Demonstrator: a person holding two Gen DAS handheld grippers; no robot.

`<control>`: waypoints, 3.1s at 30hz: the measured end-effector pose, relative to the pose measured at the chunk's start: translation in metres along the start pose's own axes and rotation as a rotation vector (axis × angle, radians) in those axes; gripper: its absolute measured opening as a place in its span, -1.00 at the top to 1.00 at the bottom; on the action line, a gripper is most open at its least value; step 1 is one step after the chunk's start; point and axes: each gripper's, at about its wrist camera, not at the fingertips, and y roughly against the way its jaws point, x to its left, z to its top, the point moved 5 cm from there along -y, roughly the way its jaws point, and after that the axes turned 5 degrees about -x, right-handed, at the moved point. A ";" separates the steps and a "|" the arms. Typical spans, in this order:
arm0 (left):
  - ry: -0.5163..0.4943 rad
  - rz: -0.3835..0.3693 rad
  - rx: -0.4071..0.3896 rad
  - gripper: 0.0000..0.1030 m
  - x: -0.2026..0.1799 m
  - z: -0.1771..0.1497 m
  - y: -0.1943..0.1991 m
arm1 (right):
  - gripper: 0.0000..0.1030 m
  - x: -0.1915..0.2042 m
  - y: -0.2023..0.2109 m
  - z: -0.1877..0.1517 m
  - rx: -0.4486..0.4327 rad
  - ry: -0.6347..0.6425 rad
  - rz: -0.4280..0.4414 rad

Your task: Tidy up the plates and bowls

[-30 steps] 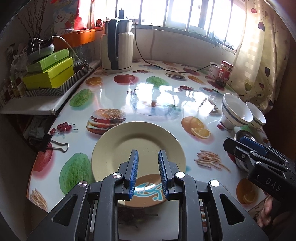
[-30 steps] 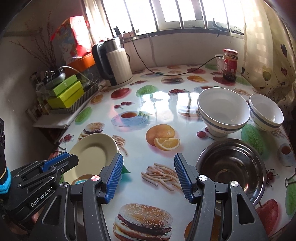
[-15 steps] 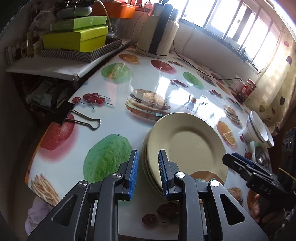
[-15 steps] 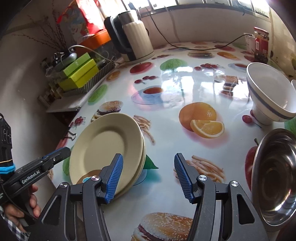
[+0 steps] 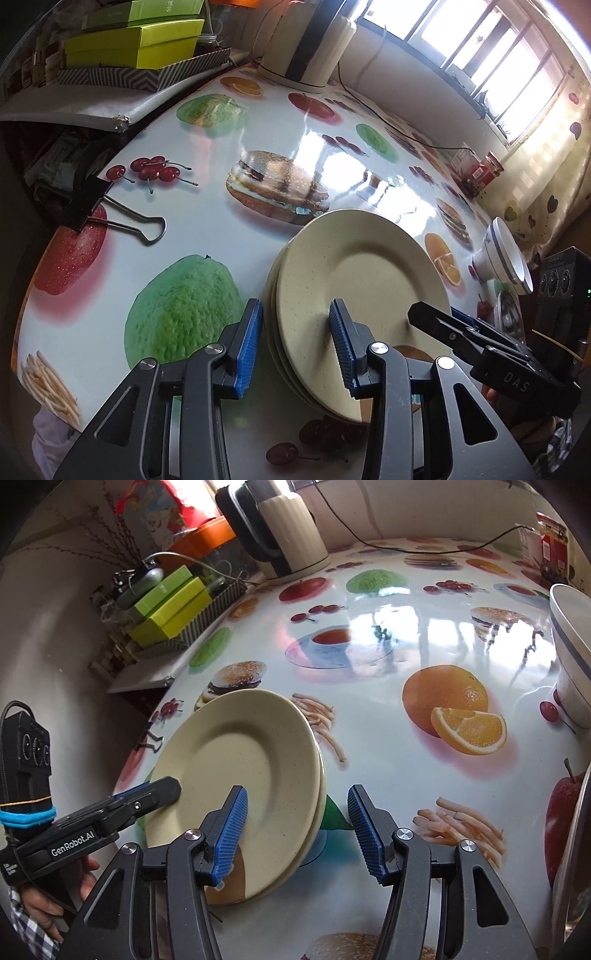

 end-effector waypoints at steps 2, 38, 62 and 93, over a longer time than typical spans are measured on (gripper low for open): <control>0.006 -0.008 0.000 0.25 0.001 0.003 -0.002 | 0.10 0.001 -0.003 0.001 0.006 -0.011 0.020; -0.038 0.003 -0.018 0.25 -0.012 0.069 -0.053 | 0.17 -0.024 -0.034 0.066 -0.041 -0.063 -0.066; -0.337 -0.013 -0.186 0.24 -0.148 0.031 0.033 | -0.13 -0.041 0.126 0.040 -0.313 -0.033 -0.283; -0.507 -0.090 -0.169 0.24 -0.304 0.042 -0.004 | -0.30 -0.159 0.242 0.056 -0.422 -0.089 -0.527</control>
